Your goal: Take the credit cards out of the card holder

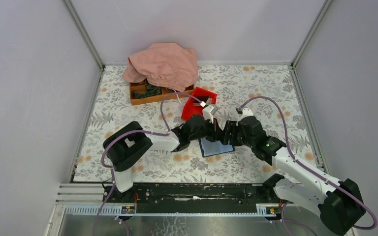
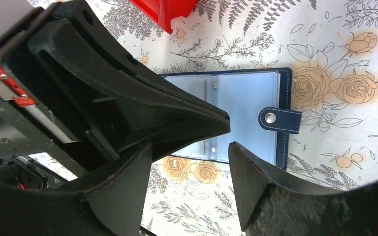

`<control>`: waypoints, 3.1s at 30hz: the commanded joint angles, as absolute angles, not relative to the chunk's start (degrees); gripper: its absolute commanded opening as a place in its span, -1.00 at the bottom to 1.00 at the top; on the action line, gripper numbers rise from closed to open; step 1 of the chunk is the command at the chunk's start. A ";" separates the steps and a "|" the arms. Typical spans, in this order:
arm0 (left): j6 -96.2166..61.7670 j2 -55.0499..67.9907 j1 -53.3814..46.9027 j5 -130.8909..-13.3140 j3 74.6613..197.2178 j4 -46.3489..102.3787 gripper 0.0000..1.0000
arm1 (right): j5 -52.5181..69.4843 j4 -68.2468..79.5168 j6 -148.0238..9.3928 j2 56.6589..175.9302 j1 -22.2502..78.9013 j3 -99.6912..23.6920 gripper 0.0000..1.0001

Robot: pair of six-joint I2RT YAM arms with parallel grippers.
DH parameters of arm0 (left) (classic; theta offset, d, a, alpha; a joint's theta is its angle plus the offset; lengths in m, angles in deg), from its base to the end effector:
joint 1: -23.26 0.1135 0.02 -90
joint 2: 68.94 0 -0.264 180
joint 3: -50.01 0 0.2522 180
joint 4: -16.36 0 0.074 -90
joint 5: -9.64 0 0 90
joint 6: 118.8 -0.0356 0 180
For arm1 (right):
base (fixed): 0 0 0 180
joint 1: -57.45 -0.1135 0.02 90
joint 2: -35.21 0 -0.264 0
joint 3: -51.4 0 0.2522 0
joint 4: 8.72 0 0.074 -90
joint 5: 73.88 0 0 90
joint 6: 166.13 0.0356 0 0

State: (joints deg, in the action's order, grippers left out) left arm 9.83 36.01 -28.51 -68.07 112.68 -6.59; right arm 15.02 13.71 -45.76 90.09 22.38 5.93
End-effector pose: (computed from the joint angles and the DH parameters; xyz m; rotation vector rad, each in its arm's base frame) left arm 0.2276 -0.3011 0.1629 0.4010 2.0756 -1.2203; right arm 0.1715 0.1212 0.2304 -0.1022 2.2040 0.6811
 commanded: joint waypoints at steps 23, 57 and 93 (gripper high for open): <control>7.79 4.71 -25.28 -92.47 89.35 4.56 0.38 | 25.93 17.01 -49.51 112.47 11.65 -6.33 0.52; 7.82 -5.18 -17.28 -87.14 83.92 7.01 0.39 | 32.82 20.18 -49.04 129.55 7.00 -15.62 0.33; 10.66 2.97 -17.21 -79.30 84.76 -0.35 0.39 | 14.07 8.34 -45.51 116.95 12.84 -4.70 0.00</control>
